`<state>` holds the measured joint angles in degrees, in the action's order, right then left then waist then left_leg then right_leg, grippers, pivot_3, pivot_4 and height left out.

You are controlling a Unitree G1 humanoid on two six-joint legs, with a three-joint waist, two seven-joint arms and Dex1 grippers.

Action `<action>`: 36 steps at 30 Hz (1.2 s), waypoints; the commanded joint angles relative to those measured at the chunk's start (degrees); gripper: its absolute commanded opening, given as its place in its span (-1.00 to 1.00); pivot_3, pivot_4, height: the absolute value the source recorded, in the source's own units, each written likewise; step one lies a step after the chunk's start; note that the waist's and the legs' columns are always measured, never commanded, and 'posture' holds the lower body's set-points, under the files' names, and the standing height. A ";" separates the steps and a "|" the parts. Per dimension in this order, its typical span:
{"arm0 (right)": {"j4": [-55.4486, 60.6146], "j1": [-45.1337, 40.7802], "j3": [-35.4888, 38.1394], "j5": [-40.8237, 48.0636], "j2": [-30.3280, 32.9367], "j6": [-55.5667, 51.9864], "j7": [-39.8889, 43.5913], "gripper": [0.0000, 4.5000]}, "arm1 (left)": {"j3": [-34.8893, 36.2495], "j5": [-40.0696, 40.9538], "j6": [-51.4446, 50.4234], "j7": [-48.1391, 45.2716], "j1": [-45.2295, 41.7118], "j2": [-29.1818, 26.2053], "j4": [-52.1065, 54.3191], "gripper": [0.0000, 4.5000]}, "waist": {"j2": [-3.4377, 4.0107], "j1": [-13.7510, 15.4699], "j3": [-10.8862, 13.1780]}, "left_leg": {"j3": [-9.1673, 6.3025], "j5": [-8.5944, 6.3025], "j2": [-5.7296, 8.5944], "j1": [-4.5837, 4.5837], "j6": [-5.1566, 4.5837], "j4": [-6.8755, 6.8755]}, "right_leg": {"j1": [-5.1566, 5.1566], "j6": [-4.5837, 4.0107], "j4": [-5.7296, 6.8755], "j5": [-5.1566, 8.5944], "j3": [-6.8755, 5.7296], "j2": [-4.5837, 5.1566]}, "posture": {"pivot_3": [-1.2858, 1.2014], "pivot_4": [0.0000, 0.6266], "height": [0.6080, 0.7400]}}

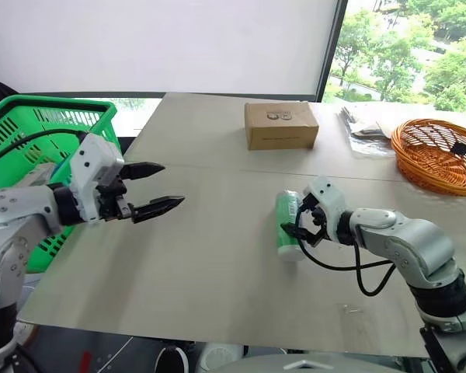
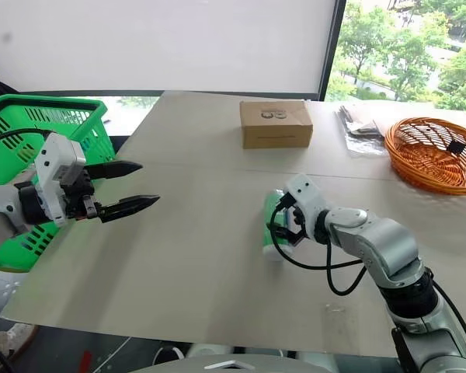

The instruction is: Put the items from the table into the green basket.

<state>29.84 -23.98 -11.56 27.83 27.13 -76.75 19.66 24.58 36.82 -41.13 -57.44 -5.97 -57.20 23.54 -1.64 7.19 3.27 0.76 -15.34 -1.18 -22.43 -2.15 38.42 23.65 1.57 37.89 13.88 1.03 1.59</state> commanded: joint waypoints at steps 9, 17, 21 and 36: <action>-3.26 1.54 3.87 10.28 -8.17 -15.75 -1.04 1.00 | -3.29 -1.14 2.32 0.31 -3.03 -0.58 -1.41 0.88 | 0.19 -0.36 0.07 | 0.10 0.00 0.01 0.04 0.00 -0.03 | -0.02 0.16 0.00 -0.09 0.03 -0.18 | 0.22 -0.89 1.00; -8.26 -2.59 -7.36 2.57 -6.06 -4.23 -0.80 1.00 | -2.44 -1.53 2.45 1.40 -1.94 -0.34 -0.98 0.88 | 0.19 -2.83 0.05 | 0.18 0.00 -0.15 0.61 0.00 -0.08 | -0.31 0.10 0.04 0.08 0.34 -0.48 | 0.22 -0.89 1.00; -9.03 -2.35 -13.60 -3.17 -1.87 6.59 0.11 1.00 | -0.52 -1.40 2.04 2.25 1.23 -0.04 0.75 0.88 | 0.22 -3.40 0.08 | 0.12 0.01 -0.19 0.75 0.01 -0.07 | -0.31 0.00 0.07 0.02 0.50 -0.60 | 0.25 -0.90 1.00; -12.53 -0.95 -11.18 -11.72 -4.16 29.50 2.99 0.03 | -0.96 4.33 -0.80 3.09 3.94 3.58 3.58 0.96 | 0.35 -2.89 0.20 | 0.16 0.03 -0.27 0.25 0.08 -0.16 | 0.08 -0.19 -0.07 -0.11 0.53 -0.54 | 0.22 -0.93 1.00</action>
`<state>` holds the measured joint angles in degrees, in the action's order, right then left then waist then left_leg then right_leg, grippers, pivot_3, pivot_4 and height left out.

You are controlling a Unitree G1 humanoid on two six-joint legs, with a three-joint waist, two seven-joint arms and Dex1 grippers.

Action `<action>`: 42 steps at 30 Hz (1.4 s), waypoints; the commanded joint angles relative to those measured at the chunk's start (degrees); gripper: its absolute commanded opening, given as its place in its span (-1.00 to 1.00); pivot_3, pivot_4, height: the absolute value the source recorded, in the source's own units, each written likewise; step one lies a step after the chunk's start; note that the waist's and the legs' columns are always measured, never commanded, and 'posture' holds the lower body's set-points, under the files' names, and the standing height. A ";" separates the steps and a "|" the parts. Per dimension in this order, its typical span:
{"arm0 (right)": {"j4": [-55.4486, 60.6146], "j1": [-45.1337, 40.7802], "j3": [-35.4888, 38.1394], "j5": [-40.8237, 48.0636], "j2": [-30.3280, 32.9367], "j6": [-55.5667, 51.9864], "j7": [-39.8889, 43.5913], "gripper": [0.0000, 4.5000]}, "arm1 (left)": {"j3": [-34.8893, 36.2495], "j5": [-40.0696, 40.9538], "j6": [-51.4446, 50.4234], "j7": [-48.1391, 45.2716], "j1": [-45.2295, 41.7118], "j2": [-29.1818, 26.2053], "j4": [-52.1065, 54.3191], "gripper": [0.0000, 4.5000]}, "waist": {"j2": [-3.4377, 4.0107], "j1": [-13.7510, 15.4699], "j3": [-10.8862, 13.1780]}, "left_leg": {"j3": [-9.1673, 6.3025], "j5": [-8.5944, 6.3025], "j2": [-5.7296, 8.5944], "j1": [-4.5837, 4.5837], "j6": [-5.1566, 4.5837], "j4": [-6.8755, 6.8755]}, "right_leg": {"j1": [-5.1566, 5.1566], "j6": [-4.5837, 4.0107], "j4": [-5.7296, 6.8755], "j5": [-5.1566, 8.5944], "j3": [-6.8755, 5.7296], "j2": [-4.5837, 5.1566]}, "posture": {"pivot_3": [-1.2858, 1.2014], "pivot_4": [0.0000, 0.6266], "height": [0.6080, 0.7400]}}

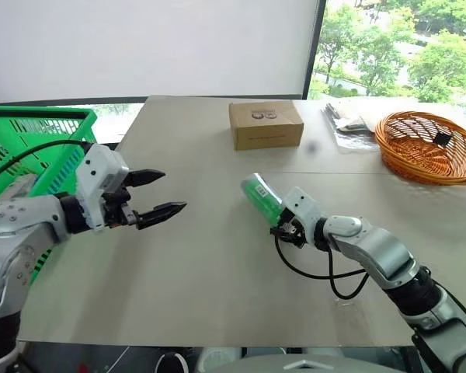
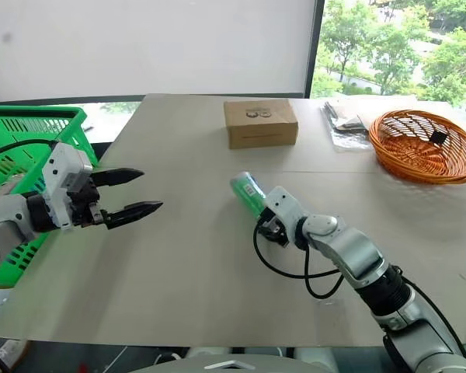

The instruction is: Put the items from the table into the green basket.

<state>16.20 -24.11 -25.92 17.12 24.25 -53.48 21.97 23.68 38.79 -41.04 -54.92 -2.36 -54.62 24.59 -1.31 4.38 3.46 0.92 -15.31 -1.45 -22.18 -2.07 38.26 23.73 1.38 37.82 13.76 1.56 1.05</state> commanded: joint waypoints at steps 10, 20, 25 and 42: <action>-0.61 -0.30 2.95 -6.71 -3.34 35.14 9.78 0.02 | 5.04 21.02 -8.57 19.19 -7.07 19.68 -2.16 0.96 | -0.08 -0.31 -0.03 | -0.09 0.01 0.03 0.05 0.00 0.09 | -0.06 0.21 0.09 -0.14 -0.01 -0.01 | 0.19 -0.95 1.00; -6.94 -2.64 3.10 -10.40 -7.32 51.28 14.94 0.02 | 1.79 38.90 -9.58 31.48 -12.11 28.97 -0.74 0.96 | -0.15 -0.33 -0.08 | -0.08 0.05 0.15 0.06 0.08 0.08 | -0.07 0.18 0.12 -0.16 0.07 0.01 | 0.19 -0.97 1.00; -11.38 -4.18 2.81 -14.36 -8.35 59.99 15.30 0.02 | -1.81 40.40 -9.26 33.74 -13.71 29.36 -1.13 0.96 | -0.15 -0.33 -0.09 | -0.10 0.11 0.22 0.14 0.18 0.07 | -0.13 0.16 0.15 -0.16 0.07 -0.03 | 0.18 -0.98 1.00; -12.85 -3.61 5.09 -15.89 -8.79 56.50 16.52 1.00 | -5.29 29.34 -1.68 34.52 -16.55 28.77 -4.24 -0.16 | -0.15 -0.28 -0.09 | -0.11 0.21 0.24 0.16 0.34 0.05 | -0.15 0.14 0.16 -0.16 0.07 -0.06 | 0.20 -0.96 1.00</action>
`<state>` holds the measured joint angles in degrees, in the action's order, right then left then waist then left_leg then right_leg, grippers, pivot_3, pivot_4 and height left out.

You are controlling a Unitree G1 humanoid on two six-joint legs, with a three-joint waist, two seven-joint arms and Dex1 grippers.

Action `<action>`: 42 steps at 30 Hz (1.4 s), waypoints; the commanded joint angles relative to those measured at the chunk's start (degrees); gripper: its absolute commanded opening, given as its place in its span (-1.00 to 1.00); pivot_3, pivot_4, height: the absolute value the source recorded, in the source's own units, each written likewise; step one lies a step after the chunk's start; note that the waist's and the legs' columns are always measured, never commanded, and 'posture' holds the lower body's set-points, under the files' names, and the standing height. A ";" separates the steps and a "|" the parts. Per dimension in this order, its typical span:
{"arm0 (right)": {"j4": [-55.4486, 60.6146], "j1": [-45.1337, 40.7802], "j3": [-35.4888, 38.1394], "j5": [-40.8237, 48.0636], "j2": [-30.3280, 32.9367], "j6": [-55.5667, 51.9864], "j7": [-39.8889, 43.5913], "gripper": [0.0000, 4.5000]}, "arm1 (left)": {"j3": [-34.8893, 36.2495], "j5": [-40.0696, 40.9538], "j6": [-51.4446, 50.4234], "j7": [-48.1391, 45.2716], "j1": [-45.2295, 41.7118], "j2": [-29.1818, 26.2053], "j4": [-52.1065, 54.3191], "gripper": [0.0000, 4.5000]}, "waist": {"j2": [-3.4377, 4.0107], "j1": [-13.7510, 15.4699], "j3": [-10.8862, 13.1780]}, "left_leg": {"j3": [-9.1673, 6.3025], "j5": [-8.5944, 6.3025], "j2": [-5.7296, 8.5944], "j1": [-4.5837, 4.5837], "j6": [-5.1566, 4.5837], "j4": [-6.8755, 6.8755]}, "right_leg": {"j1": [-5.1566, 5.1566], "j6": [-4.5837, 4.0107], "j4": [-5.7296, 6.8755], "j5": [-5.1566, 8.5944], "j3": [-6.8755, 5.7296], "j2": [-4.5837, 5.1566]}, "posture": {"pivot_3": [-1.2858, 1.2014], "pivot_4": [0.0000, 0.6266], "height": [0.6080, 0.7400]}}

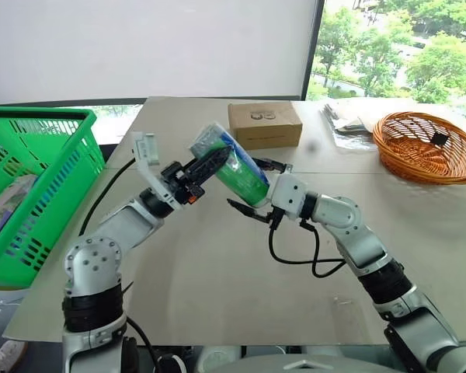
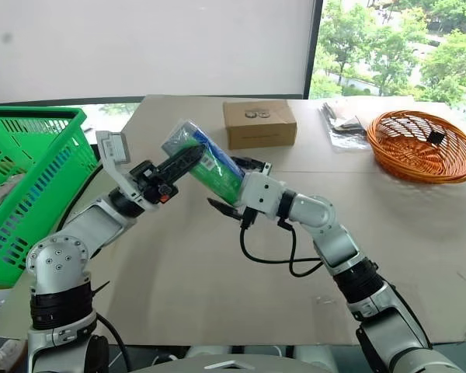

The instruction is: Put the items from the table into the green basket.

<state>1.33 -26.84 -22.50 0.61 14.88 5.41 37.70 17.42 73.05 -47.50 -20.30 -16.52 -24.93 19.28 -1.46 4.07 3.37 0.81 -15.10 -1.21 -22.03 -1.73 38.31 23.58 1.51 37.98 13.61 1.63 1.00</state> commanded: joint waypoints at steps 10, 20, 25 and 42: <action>13.54 -0.71 18.90 31.78 12.73 -28.46 14.99 1.00 | 10.62 -23.22 6.42 3.16 -5.68 -24.99 1.61 -0.17 | 0.09 0.80 0.08 | -0.03 0.00 -0.02 0.00 0.00 -0.16 | 0.04 -0.01 -0.07 0.02 -0.04 0.00 | 0.25 -0.96 1.00; 20.23 -6.70 26.80 55.04 14.38 -44.48 15.64 1.00 | 10.85 -56.13 16.19 12.93 -1.68 -36.74 -19.75 -0.17 | 0.09 1.60 0.10 | 0.03 0.00 -0.13 0.01 0.01 -0.25 | 0.03 -0.01 -0.11 0.03 -0.24 0.01 | 0.22 -1.00 1.00; 19.69 -7.32 26.76 54.13 14.47 -44.09 15.44 1.00 | 11.56 -58.86 18.54 12.46 -2.17 -33.72 -23.15 0.05 | -0.24 2.58 -0.09 | -0.06 0.00 -0.13 -0.25 0.01 -0.22 | 0.14 0.02 -0.22 0.01 -0.45 0.43 | 0.21 -1.00 1.00; 10.75 9.04 24.78 31.47 19.05 -27.62 16.17 1.00 | 6.45 -41.27 23.62 -6.93 5.84 -14.09 -4.77 0.97 | -0.26 4.00 -0.52 | -0.68 -0.14 0.20 -0.80 0.27 -0.23 | 0.35 -0.25 -0.33 0.09 -0.84 1.48 | 0.21 -0.97 1.00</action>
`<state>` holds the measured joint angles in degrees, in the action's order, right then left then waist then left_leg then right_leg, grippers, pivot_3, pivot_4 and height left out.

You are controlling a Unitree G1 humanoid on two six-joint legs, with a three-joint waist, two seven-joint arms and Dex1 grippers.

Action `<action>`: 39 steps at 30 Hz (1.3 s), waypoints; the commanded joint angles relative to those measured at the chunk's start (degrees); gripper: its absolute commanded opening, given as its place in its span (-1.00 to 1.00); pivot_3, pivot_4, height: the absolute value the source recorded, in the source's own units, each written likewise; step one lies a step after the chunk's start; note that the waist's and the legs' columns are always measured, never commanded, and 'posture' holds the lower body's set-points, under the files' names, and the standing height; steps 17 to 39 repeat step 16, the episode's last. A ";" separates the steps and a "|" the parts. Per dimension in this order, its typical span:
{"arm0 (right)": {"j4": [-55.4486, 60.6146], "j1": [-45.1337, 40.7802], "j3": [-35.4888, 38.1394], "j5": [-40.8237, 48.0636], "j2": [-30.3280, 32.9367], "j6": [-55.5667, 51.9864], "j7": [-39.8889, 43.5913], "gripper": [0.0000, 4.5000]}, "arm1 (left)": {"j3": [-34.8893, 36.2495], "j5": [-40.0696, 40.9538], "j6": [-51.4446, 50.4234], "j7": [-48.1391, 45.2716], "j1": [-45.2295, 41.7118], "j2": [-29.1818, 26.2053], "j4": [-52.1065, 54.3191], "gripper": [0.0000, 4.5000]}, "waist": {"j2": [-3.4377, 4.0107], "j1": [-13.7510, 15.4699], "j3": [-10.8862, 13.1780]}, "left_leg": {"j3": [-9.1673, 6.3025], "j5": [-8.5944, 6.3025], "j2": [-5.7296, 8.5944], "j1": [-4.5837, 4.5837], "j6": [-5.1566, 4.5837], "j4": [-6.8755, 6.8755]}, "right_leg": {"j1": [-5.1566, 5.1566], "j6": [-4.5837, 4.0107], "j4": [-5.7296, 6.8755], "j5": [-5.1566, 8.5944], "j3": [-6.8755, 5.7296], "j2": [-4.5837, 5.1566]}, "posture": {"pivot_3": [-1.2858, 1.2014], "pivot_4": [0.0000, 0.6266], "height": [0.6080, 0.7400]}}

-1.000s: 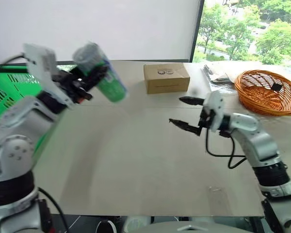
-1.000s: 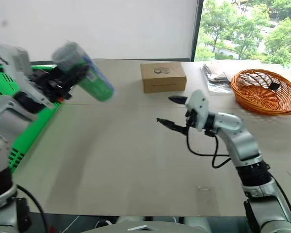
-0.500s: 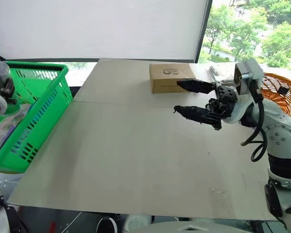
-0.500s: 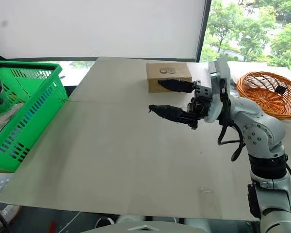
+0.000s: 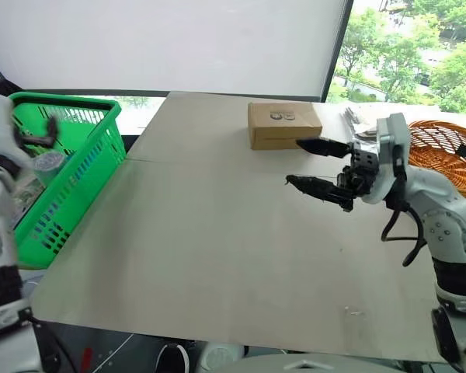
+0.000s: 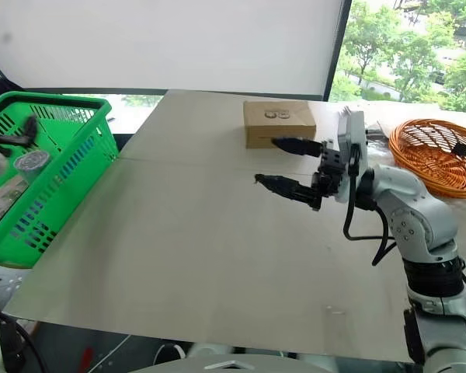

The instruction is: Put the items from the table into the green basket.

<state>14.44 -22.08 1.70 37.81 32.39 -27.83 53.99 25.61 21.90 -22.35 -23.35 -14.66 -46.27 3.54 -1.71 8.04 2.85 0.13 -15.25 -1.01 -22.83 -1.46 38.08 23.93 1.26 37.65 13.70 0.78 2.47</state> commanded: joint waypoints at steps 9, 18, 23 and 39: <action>-15.48 20.62 2.67 -14.55 1.64 22.22 2.11 1.00 | -20.43 -0.79 2.91 -5.57 27.88 17.98 14.29 0.97 | 0.39 -1.22 -0.11 | 0.32 -0.01 -0.11 0.18 -0.52 0.04 | -0.01 -0.01 0.05 0.02 0.04 -0.13 | 0.15 -0.93 1.00; -24.29 23.57 5.53 -16.45 0.02 30.37 1.02 1.00 | -23.97 -5.34 8.05 -8.04 27.90 18.76 10.28 0.97 | 1.51 -2.08 -0.22 | 0.88 0.01 -0.22 1.08 -0.55 0.24 | -0.68 0.29 0.14 0.21 0.20 -0.71 | 0.14 -0.93 1.00; -24.29 23.57 5.53 -16.45 0.02 30.37 1.02 1.00 | -23.97 -5.34 8.05 -8.04 27.90 18.76 10.28 0.97 | 1.51 -2.08 -0.22 | 0.88 0.01 -0.22 1.08 -0.55 0.24 | -0.68 0.29 0.14 0.21 0.20 -0.71 | 0.14 -0.93 1.00; -24.29 23.57 5.53 -16.45 0.02 30.37 1.02 1.00 | -23.97 -5.34 8.05 -8.04 27.90 18.76 10.28 0.97 | 1.51 -2.08 -0.22 | 0.88 0.01 -0.22 1.08 -0.55 0.24 | -0.68 0.29 0.14 0.21 0.20 -0.71 | 0.14 -0.93 1.00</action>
